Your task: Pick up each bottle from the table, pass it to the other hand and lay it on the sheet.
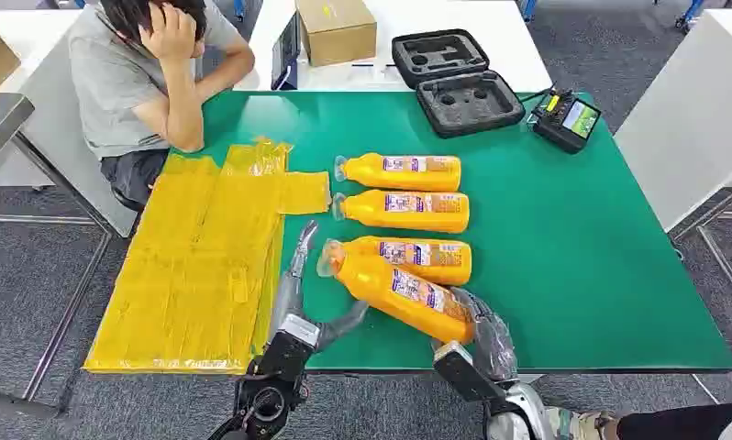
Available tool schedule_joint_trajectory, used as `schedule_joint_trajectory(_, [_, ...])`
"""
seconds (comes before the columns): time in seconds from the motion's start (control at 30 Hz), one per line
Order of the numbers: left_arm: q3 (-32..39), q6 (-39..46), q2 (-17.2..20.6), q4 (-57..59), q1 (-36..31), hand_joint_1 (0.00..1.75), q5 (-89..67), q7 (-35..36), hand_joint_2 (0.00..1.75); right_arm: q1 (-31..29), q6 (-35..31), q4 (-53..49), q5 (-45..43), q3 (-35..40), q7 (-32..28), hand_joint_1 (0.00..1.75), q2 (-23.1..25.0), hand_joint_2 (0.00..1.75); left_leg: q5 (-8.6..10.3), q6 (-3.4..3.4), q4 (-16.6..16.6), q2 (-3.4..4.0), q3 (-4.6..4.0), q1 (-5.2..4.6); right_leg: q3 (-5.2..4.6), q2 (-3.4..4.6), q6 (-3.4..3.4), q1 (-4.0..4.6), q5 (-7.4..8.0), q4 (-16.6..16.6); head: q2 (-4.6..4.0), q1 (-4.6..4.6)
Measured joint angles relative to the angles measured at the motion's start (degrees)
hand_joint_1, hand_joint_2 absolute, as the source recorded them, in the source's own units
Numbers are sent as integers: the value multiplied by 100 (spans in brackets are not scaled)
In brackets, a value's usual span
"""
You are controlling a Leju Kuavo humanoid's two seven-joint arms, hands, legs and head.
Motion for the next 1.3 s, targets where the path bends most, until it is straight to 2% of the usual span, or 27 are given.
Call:
schedule_joint_trajectory(0.17, [-94,236,52,-190,12,0,-4,-2,175,0,-18,0,-50,-7,0,175,13,175,0,0,0,0,0,0,0,0,0,0,0,0,0,0])
schedule_joint_trajectory(0.3, [-290,622,142,-762,16,0,15,-7,175,-11,-85,0,-137,-9,0,175,13,175,0,-1,0,0,-1,0,0,0,0,0,0,1,0,0])
schedule_joint_trajectory(0.5, [-304,671,149,-1296,80,0,99,-7,175,-71,-249,7,-310,-11,-20,175,17,175,0,0,0,0,-2,0,-1,-1,0,0,0,0,0,0])
schedule_joint_trajectory(0.73, [17,-350,16,-834,116,0,988,7,175,-66,-529,-112,-724,2,-341,175,83,175,0,0,0,1,-1,0,-1,1,0,0,0,0,0,-2])
schedule_joint_trajectory(1.13, [673,-1246,-273,192,112,0,1512,7,175,255,-806,-732,-1047,435,-398,175,140,175,-2,1,0,0,-2,0,-4,1,0,0,-1,0,0,0])
schedule_joint_trajectory(1.3, [767,-1336,-319,420,111,0,1561,7,175,362,-820,-905,-1078,610,-398,175,140,175,-2,2,0,0,-2,0,-3,1,0,0,-1,0,0,0])
